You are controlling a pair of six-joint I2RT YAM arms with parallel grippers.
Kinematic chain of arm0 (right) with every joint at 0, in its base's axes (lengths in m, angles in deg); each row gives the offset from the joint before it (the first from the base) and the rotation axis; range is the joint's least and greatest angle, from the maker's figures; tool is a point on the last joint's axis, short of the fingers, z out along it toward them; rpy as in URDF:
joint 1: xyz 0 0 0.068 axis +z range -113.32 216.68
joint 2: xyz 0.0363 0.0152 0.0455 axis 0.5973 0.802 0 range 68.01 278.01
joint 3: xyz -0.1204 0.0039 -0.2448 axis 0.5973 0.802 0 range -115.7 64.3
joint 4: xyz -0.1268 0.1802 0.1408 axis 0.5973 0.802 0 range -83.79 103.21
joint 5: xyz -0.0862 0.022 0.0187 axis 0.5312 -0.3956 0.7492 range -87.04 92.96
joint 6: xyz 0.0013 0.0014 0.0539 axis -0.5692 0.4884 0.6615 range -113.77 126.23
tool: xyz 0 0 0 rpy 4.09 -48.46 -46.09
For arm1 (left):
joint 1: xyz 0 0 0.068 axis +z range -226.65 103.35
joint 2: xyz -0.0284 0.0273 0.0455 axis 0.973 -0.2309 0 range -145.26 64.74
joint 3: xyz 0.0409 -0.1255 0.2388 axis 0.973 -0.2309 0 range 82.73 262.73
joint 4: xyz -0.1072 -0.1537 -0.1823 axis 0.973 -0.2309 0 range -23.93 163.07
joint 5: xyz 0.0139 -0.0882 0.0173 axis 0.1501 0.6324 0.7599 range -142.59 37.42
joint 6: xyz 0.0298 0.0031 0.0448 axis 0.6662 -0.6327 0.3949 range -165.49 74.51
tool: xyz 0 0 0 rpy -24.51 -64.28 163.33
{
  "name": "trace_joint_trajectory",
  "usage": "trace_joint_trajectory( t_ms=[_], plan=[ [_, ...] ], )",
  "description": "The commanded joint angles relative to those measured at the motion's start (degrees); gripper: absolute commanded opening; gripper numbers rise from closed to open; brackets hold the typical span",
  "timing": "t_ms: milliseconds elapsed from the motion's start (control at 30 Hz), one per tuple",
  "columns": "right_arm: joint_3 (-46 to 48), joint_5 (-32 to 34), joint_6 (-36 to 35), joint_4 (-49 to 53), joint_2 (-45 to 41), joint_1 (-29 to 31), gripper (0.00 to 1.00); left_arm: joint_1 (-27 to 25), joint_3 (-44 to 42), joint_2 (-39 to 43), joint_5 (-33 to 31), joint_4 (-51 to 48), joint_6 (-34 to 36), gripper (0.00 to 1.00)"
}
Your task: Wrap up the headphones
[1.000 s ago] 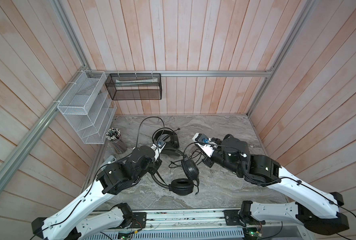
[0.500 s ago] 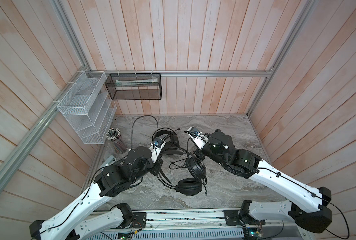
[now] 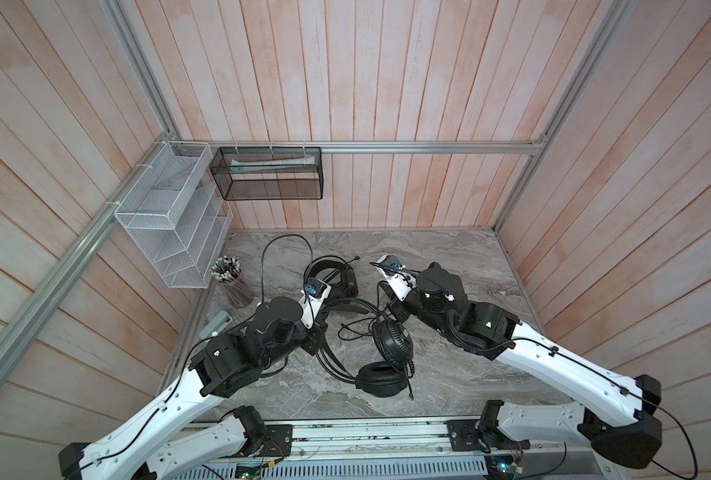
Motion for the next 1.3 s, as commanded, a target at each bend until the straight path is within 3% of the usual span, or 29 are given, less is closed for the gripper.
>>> trace_joint_trajectory(
  t_ms=[0, 200, 433, 900, 1267],
  plan=[
    [0.46, -0.1, 1.78, -0.91, -2.59, -0.32, 0.35, -0.13, 0.25, 1.98, 2.56, 7.47, -3.52, 0.0],
    [0.98, -0.45, 3.0, 0.31, -5.77, -0.56, 0.54, 0.05, 0.46, 3.07, 3.36, 9.07, -4.87, 0.0],
    [1.87, -1.61, 4.36, 0.4, -9.5, -0.88, 0.68, 0.97, 0.39, 4.07, 5.18, 11.25, -6.13, 0.0],
    [-4.24, -8.31, 6.21, 0.49, -8.92, -0.93, 0.72, 1.89, -1.49, 1.19, 7.14, 12.43, -8.86, 0.0],
    [-5.98, 0.14, 6.41, 4.52, -5.68, -0.94, 0.75, 1.92, -2.09, 1.25, 5.82, 12.01, -8.48, 0.0]
  ],
)
